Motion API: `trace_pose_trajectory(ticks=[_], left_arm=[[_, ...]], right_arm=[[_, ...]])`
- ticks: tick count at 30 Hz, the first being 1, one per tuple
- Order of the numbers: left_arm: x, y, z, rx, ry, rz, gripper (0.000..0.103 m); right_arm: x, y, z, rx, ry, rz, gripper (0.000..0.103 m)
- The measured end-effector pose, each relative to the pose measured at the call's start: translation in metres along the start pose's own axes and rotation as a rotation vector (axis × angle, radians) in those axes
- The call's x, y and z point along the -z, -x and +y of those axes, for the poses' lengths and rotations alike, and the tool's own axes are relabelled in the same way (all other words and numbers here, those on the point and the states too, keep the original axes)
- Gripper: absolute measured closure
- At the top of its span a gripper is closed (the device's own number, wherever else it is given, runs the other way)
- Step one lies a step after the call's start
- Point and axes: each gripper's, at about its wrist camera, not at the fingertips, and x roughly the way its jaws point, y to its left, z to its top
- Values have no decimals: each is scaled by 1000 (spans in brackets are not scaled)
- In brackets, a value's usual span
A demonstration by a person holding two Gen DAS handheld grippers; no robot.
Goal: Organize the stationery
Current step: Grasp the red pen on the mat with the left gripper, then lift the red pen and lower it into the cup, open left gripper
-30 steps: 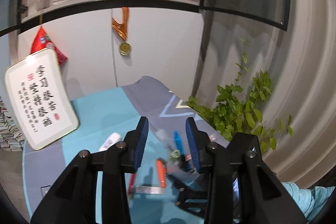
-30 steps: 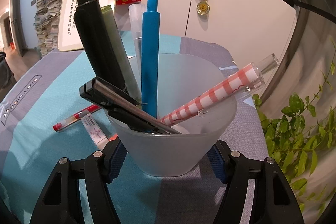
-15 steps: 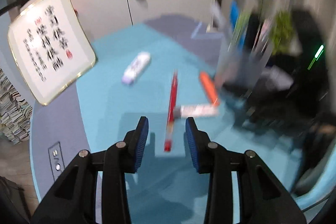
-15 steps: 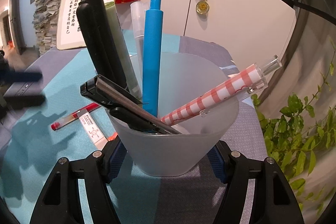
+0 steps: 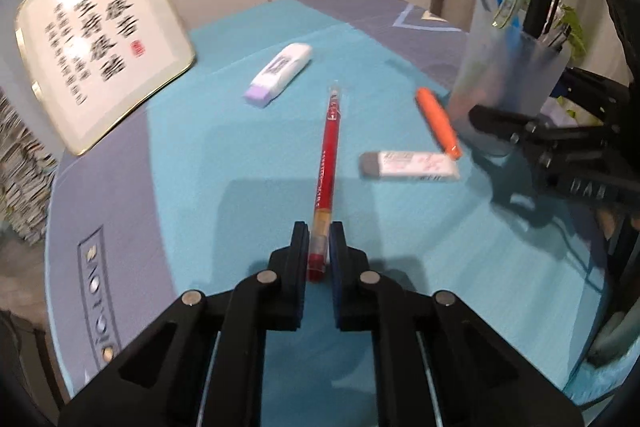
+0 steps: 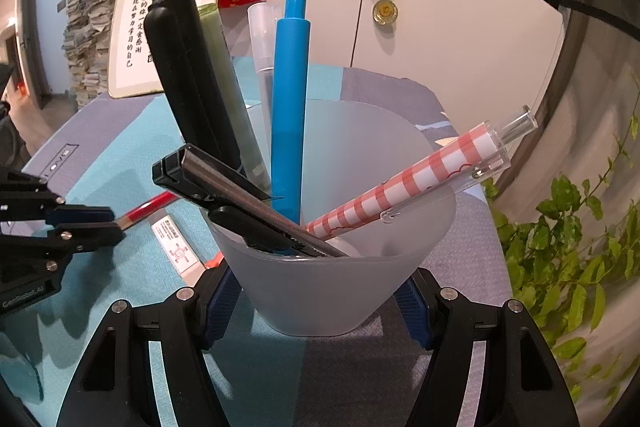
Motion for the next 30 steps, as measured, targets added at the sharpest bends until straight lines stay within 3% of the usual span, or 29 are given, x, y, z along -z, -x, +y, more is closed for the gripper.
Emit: trace_pose_trajectory(ticks=[3,7,19,25,28,30], left_arm=[[13,9,5,-8,25,8,95],[27,19,7,-2,45,7,95],[36,31,5,37,106,1,94],[6,40,5,36,115,-60,85],[-21,26,5,63,106,-67,71],[-37,10,2,40,87,-58,72]], right_arm=[[1,3,-8,-73,-11,-15,33],[6,7,-10,-102,59,-7,33],[7,4,-8,-98,99,-3,33],[7,4,-10,-86,86,-3,33],[6,4,-8,-78,93,-3,33],[7,4,-8,-79,91,-3,33]])
